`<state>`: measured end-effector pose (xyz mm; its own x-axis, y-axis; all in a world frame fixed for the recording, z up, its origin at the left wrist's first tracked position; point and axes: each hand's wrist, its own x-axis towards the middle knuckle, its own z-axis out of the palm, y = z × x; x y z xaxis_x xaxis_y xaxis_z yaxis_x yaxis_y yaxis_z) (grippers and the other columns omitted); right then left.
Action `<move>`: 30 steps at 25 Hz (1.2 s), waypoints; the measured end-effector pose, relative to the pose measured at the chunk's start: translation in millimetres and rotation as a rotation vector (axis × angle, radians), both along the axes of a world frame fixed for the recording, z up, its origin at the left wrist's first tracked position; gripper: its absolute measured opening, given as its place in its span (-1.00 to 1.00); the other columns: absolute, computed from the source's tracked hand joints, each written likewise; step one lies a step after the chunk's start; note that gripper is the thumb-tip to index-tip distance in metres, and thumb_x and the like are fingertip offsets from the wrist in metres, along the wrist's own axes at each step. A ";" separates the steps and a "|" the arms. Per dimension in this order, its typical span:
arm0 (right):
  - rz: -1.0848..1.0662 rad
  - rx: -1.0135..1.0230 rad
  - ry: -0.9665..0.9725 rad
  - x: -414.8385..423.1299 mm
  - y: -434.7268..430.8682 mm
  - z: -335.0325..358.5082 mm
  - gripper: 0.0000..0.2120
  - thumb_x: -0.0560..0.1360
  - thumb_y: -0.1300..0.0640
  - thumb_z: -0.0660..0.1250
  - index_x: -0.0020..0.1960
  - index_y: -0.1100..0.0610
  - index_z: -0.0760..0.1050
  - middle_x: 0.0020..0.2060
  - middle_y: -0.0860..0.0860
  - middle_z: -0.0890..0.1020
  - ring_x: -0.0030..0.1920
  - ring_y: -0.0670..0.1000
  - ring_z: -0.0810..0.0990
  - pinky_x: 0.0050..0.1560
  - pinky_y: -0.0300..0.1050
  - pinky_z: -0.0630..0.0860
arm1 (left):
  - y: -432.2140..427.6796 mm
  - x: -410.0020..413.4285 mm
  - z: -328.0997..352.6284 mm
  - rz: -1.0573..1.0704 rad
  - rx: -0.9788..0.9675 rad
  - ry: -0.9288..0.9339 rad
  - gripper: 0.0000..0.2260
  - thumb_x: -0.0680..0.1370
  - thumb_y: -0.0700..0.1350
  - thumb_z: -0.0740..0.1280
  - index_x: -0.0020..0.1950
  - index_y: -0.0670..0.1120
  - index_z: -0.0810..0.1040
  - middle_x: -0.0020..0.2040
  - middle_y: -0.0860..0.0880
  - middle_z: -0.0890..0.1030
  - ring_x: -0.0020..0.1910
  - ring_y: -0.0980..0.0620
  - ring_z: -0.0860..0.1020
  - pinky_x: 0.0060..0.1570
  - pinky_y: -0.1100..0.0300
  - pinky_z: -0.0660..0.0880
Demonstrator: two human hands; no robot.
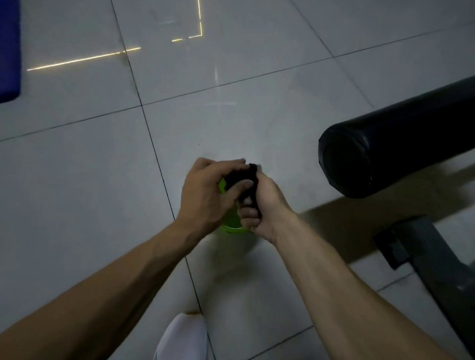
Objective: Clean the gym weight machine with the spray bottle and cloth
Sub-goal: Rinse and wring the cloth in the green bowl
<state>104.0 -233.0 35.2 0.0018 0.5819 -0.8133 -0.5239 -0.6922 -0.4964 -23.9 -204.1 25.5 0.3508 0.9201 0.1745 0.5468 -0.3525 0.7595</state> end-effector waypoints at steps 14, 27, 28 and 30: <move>0.228 0.173 -0.644 -2.4 11.5 18.0 -0.35 0.67 -0.33 -0.07 -0.09 0.07 0.61 -0.31 0.07 0.56 -0.31 0.09 0.52 -0.29 -0.08 0.45 | 20.5 17.9 15.8 -0.059 0.154 0.383 -0.46 0.64 0.22 -0.17 -0.03 -0.04 0.51 -0.25 0.00 0.49 -0.19 -0.22 0.55 -0.27 0.03 0.28; 0.597 0.318 -1.470 -5.3 25.1 -17.2 -0.72 0.72 0.12 -0.06 -0.10 0.09 0.32 -0.37 -0.05 0.31 -0.24 0.12 0.30 -0.29 -0.01 0.13 | 54.5 0.7 -12.9 -0.435 0.054 0.327 -0.71 0.53 -0.13 0.04 -0.21 -0.29 0.43 -0.43 -0.26 0.44 -0.54 -0.15 0.30 -0.47 0.09 0.21; 0.615 0.319 -1.507 -5.3 27.5 -19.3 -0.67 0.72 0.09 -0.06 -0.17 0.08 0.30 -0.39 -0.07 0.28 -0.28 0.09 0.26 -0.34 0.00 0.09 | 57.3 -1.2 -13.3 -0.475 -0.037 0.293 -0.75 0.53 -0.21 0.10 -0.24 -0.32 0.45 -0.46 -0.27 0.44 -0.59 -0.14 0.29 -0.46 0.14 0.19; 0.668 0.326 -1.581 -3.3 32.1 -22.1 -0.63 0.71 0.05 -0.06 -0.24 0.01 0.28 -0.41 -0.09 0.27 -0.32 0.06 0.22 -0.39 -0.04 0.05 | 61.7 -5.6 -14.6 -0.533 -0.099 0.273 -0.80 0.51 -0.29 0.15 -0.25 -0.35 0.47 -0.45 -0.27 0.47 -0.61 -0.15 0.33 -0.41 0.16 0.19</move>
